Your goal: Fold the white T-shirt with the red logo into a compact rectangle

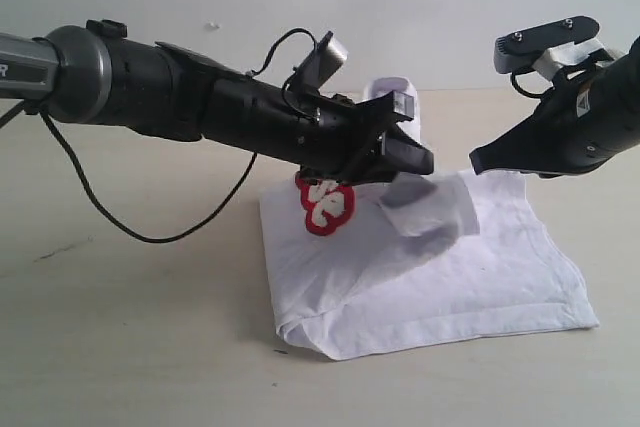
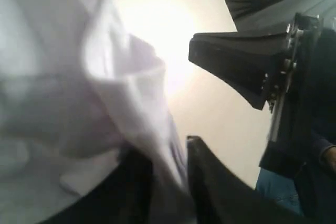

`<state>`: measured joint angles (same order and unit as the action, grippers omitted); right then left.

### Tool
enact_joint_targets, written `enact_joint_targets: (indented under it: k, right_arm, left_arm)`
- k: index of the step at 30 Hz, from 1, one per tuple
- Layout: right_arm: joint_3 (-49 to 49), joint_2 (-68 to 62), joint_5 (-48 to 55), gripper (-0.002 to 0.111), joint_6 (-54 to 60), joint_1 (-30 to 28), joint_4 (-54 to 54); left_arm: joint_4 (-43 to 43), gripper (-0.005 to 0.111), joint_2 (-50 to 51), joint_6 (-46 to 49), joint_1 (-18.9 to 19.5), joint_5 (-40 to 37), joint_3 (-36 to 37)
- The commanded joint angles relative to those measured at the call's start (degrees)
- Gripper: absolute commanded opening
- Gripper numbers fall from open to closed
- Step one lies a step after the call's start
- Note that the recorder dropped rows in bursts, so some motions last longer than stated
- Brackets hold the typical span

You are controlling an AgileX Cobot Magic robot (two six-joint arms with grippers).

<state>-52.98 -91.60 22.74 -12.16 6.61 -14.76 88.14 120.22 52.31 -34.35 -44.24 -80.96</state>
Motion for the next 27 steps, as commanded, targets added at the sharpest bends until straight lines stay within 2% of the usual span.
enact_joint_targets:
  k: [1,3,5,8,12,14,18,21,23,27]
  right_arm:
    - [0.1,0.5,-1.5,0.000,-0.1,0.0,-0.7]
    - [0.1,0.5,-1.7,0.000,-0.1,0.0,-0.7]
    - [0.1,0.5,-1.7,0.000,-0.1,0.0,-0.7]
    - [0.1,0.5,-1.7,0.000,-0.1,0.0,-0.7]
    - [0.1,0.5,-1.5,0.000,0.0,0.0,-0.8]
    - [0.1,0.5,-0.7,0.000,0.1,0.0,-0.8]
    - [0.1,-0.4,4.4,0.000,-0.3,-0.6,-0.3]
    - [0.1,-1.6,5.4,0.000,0.7,-2.7,6.7]
    - [0.1,-2.1,6.1,0.000,3.3,-3.7,11.7]
    - [0.1,-3.2,7.5,0.000,6.2,-6.2,16.4]
  left_arm:
    - [2.7,0.070,0.1,1.7,-0.6,-0.6,-0.5]
    - [2.6,0.078,0.1,1.7,-0.5,-1.5,-0.5]
    - [2.4,0.076,0.1,1.8,-0.2,-2.5,-0.5]
    - [-0.7,0.064,0.1,1.8,0.6,-3.8,-0.5]
    - [-9.0,0.046,0.1,1.8,1.9,-4.9,-0.5]
    - [-12.7,0.041,0.1,1.6,1.9,-5.2,-0.5]
    - [-18.3,0.049,0.1,1.6,1.9,-6.5,-0.5]
    - [-24.7,0.052,-0.2,-0.3,2.0,-6.4,-0.5]
    - [-29.0,0.050,-0.8,-2.5,2.4,-6.4,-0.5]
    - [-36.7,0.038,-2.7,-6.3,4.4,-5.8,-0.5]
